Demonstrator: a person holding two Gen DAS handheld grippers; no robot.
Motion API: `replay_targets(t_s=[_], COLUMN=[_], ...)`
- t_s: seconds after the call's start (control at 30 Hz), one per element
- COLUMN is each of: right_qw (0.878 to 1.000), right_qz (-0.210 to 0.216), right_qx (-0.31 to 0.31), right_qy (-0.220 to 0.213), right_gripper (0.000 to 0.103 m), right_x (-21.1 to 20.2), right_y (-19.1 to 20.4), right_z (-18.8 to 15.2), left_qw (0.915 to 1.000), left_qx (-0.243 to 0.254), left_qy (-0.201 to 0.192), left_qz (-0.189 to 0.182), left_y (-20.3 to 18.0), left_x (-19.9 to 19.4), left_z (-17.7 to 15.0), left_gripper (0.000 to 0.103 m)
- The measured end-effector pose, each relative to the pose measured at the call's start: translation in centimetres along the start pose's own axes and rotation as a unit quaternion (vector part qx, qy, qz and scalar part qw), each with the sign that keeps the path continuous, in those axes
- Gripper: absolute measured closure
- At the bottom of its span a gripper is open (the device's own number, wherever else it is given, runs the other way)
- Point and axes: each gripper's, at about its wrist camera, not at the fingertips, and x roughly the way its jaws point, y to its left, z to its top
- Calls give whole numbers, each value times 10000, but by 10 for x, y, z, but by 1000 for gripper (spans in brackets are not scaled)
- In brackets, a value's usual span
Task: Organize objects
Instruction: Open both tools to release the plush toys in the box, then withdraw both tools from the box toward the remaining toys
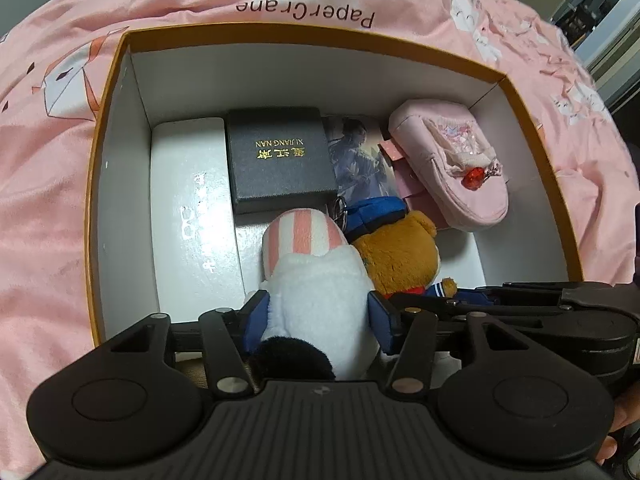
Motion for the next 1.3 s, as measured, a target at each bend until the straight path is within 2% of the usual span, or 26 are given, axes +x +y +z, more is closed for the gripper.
replay_targets(t_s=[0.07, 0.2, 0.37, 0.57, 0.7, 0.83, 0.97, 1.1, 1.23, 1.3], right_qw=[10000, 9997, 9979, 9904, 9814, 9709, 9649, 9690, 9732, 9734], right_qz=[20, -5, -80, -181, -172, -163, -290, -470, -732, -913], right_qx=[-62, -168, -484, -799, -992, -1208, -1336, -1270, -1350, -1408], right_qy=[-46, -167, -425, -1112, -1634, -2062, -2244, -2067, -1710, -1560], right_gripper=[71, 69, 63, 62, 61, 61, 61, 61, 61, 61], right_x=[-3, -11, -27, -68, -100, -125, -134, -123, -98, -86], right_y=[1, 3, 11, 19, 25, 29, 28, 20, 15, 13], right_z=[-1, -3, -7, -15, -29, -54, -84, -109, -132, -140], left_qw=[9999, 9992, 9954, 9861, 9814, 9816, 9852, 9915, 9958, 9970], left_qx=[-5, -9, 0, 176, 320, 517, 522, 268, 273, 269], left_qy=[-113, -380, -952, -1651, -1885, -1808, -1582, -1242, -871, -694], left_qz=[-28, -90, -93, -10, -148, -323, -397, -295, 109, 197], left_y=[1, 2, 1, -11, -22, -30, -29, -19, -17, -15], left_x=[-3, -11, -34, -77, -101, -113, -107, -78, -51, -38], left_z=[-3, -8, -15, -32, -48, -71, -94, -108, -120, -124], left_gripper=[37, 37, 37, 38, 41, 45, 46, 47, 47, 47])
